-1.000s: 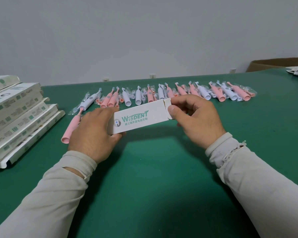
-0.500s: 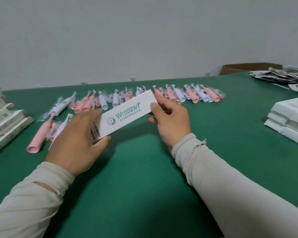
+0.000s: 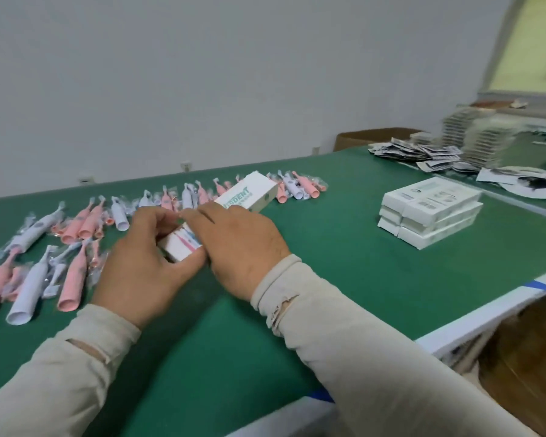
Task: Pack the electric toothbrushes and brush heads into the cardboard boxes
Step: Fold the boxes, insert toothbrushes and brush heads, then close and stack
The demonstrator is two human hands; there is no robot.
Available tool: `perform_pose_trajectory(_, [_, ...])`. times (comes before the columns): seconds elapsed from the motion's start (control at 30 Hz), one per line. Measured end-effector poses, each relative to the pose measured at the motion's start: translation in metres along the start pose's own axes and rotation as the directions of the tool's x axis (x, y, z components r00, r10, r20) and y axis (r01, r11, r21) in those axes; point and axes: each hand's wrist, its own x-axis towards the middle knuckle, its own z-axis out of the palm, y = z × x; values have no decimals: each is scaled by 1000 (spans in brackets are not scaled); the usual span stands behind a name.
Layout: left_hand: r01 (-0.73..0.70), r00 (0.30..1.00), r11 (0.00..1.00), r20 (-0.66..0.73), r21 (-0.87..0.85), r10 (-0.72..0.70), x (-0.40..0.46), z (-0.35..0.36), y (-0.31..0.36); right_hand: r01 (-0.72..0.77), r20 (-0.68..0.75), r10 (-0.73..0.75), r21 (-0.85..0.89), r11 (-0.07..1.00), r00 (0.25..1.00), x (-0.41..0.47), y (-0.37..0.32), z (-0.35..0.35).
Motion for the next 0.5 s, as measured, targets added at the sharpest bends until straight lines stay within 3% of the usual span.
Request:
perform_pose_trajectory(0.13, [21,997,984,83,-179,-6,5,24,36,-35,-72,30,-75,997,997,-23,33,-10])
perform_pose_trajectory(0.23, [-23,976,944,198,-329,93,0,38,48,-230,-150,225,-15,973,963,-44,83,-11])
perform_pose_trajectory(0.3, [-48,975,958,197,-283,107,-6,47,44,-402,-218,390,-13,915,895,-56,131,-12])
perform_pose_trajectory(0.4, [38,985,963,174,-267,10,-12,61,29,-604,-300,566,-45,796,768,-67,203,-13])
perform_pose_trajectory(0.5, [75,986,967,165,-245,-35,-14,73,15,-714,-168,694,-166,680,700,-76,257,-8])
